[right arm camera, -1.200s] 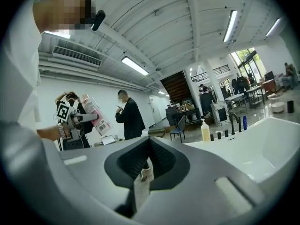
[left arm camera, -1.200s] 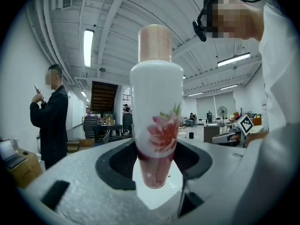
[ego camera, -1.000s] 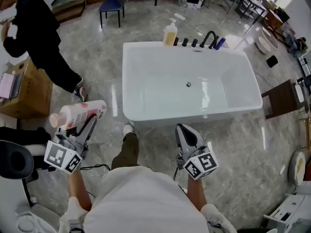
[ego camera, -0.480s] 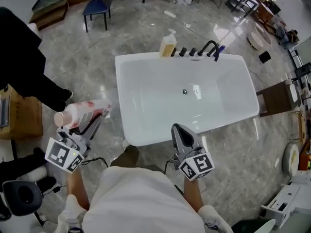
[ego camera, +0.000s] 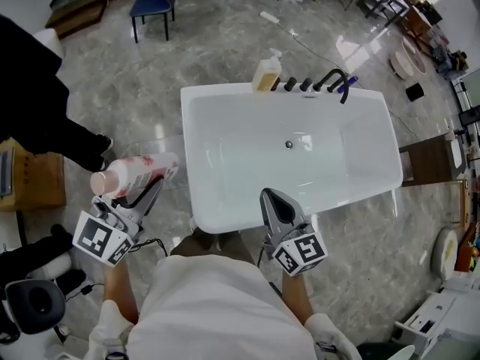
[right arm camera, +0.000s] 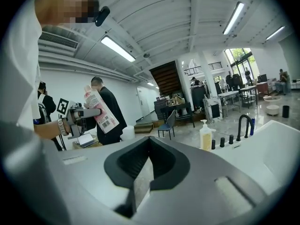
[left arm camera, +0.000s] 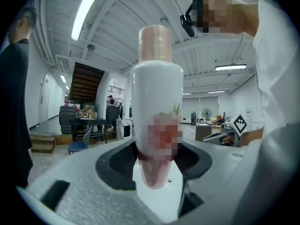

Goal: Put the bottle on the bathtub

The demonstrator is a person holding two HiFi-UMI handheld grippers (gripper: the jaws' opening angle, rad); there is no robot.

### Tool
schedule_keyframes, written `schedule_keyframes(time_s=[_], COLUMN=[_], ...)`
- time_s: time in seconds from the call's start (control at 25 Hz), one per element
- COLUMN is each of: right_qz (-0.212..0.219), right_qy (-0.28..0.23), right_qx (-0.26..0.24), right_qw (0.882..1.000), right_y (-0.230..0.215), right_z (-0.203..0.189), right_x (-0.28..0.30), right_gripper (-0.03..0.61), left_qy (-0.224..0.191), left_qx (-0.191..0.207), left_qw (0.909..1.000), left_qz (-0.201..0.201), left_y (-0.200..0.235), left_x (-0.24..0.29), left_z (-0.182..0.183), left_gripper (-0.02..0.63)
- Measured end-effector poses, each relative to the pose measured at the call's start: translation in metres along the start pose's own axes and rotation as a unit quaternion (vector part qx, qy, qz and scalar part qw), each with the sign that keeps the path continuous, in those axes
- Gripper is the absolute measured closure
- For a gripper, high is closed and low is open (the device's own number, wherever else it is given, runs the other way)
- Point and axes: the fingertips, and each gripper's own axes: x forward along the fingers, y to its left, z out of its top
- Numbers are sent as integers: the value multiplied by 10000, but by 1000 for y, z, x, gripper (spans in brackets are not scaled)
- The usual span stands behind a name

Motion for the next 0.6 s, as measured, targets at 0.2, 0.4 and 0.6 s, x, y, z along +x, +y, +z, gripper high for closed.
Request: schedule_keyframes(time_s=[0.2,0.4,0.6], right_qz=[338,412,360], right_qy=[34,73,221], right_qx=[-52,419,547], right_qw=[9994,9982,9976], right_y=[-8,-47,-72], right_z=[19,15,5], right_x=[11,30,39], right_gripper=[569,569,569], left_qy=[38,91,302], left_qx=[-109,-270,-335], left_qw=[9996,9989,9985], left_qz=[267,381,321], left_y=[0,21,34], left_x=[3,50,101], left_z=[6,-9,-39], left_gripper=[385,387,387])
